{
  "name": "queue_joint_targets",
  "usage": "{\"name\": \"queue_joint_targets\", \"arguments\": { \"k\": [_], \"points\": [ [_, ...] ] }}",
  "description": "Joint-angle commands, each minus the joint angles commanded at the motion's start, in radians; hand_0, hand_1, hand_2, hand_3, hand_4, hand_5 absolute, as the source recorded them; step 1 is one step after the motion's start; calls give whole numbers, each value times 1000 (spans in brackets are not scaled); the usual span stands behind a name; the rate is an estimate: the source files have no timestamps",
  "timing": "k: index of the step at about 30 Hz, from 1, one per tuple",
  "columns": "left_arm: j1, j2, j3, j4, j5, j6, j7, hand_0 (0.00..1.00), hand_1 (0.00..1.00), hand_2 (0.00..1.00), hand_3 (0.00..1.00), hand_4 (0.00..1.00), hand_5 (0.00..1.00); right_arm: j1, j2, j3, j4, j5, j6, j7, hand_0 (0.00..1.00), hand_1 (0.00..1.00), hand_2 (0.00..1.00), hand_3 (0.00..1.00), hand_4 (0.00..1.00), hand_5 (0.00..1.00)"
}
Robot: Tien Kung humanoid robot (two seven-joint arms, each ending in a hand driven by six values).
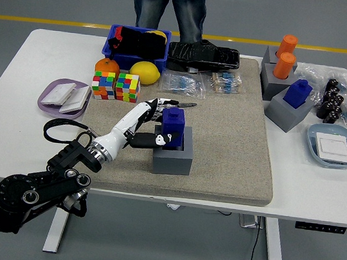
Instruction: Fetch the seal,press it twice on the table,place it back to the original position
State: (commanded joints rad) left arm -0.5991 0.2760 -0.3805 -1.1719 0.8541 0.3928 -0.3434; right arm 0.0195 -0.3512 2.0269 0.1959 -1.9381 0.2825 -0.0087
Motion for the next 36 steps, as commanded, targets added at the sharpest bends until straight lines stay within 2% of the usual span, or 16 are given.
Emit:
{"name": "queue_joint_targets", "arguments": {
  "k": [8,36],
  "points": [
    [5,-11,4,-1,1,2,-5,609,534,500,826,672,2,1,0,-1,1,2,0,1,785,683,657,617,796,447],
    [20,-19,18,18,14,3,-15,607,533,500,825,674,2,0,1,1,1,2,1,2,785,683,657,618,797,447]
  ]
}}
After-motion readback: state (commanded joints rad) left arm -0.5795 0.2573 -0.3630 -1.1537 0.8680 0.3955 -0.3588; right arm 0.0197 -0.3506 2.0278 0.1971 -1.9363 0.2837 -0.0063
